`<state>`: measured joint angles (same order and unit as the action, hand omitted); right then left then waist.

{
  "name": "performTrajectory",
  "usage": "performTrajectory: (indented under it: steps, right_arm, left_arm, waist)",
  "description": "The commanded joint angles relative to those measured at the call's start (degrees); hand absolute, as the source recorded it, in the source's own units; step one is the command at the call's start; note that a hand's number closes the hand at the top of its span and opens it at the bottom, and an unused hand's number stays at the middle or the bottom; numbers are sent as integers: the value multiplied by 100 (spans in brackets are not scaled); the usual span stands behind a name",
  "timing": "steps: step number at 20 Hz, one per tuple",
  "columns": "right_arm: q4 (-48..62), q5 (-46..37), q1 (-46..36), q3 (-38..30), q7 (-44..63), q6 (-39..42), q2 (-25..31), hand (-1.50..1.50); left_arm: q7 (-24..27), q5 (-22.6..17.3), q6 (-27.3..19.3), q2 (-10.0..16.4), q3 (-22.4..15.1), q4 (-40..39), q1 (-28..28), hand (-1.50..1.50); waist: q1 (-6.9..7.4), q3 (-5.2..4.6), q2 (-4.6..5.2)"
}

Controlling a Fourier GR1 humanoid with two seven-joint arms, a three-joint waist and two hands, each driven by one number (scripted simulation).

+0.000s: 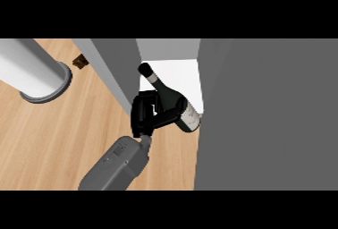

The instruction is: Pick up the wine, place it into the cabinet and close the cabinet

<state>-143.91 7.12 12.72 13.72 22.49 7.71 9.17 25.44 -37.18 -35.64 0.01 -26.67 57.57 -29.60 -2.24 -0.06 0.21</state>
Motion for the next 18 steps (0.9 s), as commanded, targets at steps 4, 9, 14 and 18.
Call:
performTrajectory:
  steps: [4,9,14,18]
  right_arm:
    - [-1126,715,459,-55,336,5,-26,-150]
    - [-976,633,533,-79,163,91,-30,-150]
    - [-696,1017,181,-442,371,168,75,-150]
    - [-1172,618,579,-97,316,132,-56,-150]
  left_arm:
    - [499,-668,365,-1,20,-547,-80,150]
    - [483,-1019,392,-1,375,-1407,-957,150]
    - [560,-1441,183,-1,149,-1698,-1345,150]
    - [334,-1488,209,-1,413,-2104,-1930,150]
  waist:
    - [43,4,-19]
    - [9,5,-4]
    - [13,4,9]
    - [-40,5,-9]
